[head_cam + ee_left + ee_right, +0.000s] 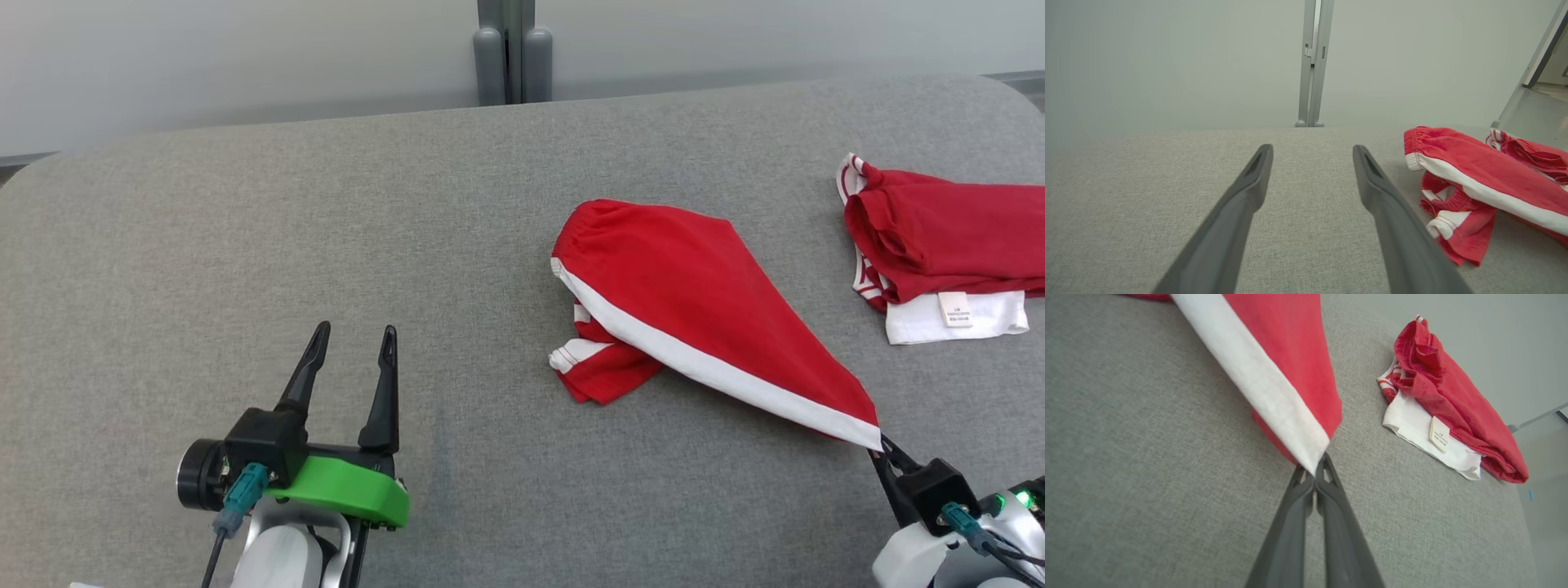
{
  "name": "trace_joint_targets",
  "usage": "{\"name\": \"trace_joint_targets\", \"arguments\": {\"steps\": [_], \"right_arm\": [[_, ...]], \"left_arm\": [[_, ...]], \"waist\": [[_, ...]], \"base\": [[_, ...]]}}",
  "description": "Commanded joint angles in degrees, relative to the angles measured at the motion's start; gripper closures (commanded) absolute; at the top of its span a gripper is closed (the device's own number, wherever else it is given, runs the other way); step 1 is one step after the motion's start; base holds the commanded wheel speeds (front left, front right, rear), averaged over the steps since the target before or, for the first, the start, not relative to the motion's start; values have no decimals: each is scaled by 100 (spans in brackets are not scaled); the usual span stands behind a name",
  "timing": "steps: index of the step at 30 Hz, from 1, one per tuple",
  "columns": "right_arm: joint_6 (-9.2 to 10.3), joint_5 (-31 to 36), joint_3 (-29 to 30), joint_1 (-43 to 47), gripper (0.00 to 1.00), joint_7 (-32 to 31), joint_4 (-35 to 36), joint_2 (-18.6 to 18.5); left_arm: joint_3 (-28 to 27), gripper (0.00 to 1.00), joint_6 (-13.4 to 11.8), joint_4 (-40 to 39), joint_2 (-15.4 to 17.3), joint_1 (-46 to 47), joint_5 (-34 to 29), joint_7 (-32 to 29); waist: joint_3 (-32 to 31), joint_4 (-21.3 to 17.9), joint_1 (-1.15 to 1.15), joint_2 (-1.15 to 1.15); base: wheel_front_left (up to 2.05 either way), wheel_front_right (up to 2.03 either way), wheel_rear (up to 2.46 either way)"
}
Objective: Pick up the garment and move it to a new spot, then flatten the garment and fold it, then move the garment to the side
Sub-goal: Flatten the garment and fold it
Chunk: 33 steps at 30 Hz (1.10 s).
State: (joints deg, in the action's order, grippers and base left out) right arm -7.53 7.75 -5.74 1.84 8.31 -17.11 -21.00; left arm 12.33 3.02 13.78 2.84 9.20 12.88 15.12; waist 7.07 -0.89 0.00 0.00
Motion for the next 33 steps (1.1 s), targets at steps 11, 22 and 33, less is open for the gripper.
{"name": "trace_joint_targets", "arguments": {"steps": [11, 22, 33], "right_arm": [[7, -191, 183, -481, 0, 618, 162, 1172], [7, -844, 103, -592, 0, 686, 1251, 1763], [7, -1158, 242, -789, 0, 688, 1341, 1806]], "left_arm": [[-121, 0, 91, 32, 15, 275, -39, 1], [-432, 0, 213, -283, 16, 466, 470, 0], [365, 0, 442, 920, 31, 1199, 1062, -226]], "waist": [[146, -251, 0, 0], [224, -194, 0, 0], [566, -219, 0, 0]], "base": [[0, 0, 0], [0, 0, 0], [0, 0, 0]]}}
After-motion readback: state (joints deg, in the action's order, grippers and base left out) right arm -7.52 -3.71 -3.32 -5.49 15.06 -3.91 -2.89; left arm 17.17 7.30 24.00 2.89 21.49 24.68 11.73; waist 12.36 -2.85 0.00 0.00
